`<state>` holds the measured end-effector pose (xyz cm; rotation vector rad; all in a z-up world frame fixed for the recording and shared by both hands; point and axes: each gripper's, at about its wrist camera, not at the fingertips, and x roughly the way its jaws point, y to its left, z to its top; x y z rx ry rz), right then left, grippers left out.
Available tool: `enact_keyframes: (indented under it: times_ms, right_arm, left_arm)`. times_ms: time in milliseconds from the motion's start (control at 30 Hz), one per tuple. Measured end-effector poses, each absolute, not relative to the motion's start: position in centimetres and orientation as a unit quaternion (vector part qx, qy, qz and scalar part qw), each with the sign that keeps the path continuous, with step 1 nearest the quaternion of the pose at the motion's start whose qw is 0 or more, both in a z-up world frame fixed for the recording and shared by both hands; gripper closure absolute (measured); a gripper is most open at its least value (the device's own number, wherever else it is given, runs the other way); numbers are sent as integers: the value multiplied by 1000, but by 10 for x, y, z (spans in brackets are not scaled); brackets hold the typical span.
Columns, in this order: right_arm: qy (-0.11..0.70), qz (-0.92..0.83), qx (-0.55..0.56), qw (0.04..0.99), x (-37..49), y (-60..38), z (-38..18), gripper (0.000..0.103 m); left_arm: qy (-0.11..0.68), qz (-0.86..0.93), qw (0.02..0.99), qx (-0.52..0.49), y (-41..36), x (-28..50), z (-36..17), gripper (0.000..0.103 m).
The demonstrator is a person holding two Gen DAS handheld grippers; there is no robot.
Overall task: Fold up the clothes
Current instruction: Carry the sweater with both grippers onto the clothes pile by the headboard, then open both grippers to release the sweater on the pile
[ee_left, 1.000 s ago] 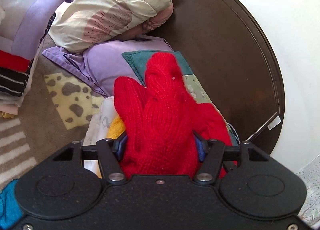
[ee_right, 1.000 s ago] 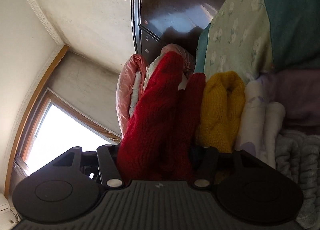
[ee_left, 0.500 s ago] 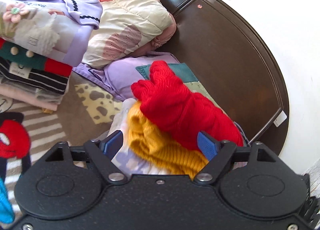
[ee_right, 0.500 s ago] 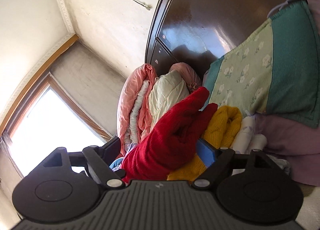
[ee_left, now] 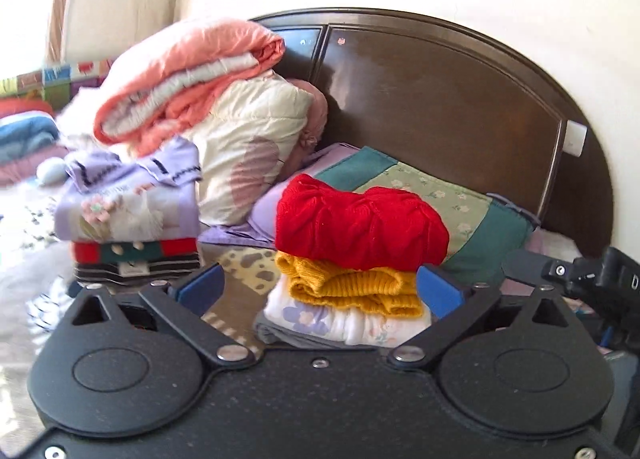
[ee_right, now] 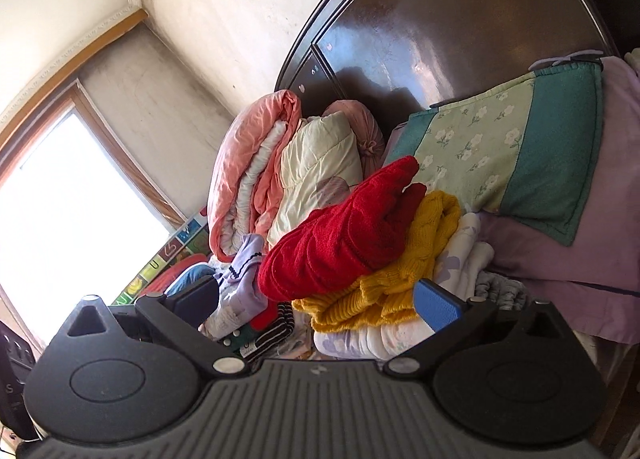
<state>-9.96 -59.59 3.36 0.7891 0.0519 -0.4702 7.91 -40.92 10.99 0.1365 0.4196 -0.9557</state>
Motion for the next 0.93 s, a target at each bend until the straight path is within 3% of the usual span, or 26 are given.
enact_keyframes:
  times_ms: [467,933]
  right_arm:
    - [126,-311,293,895,-132,-539,87,0]
    - [172,-300,260,902,-135,-506,100,0]
  left_arm:
    - [199,-425,881,61,-370,26,130,0]
    - [206,-402,888,82,-343,9,130,0]
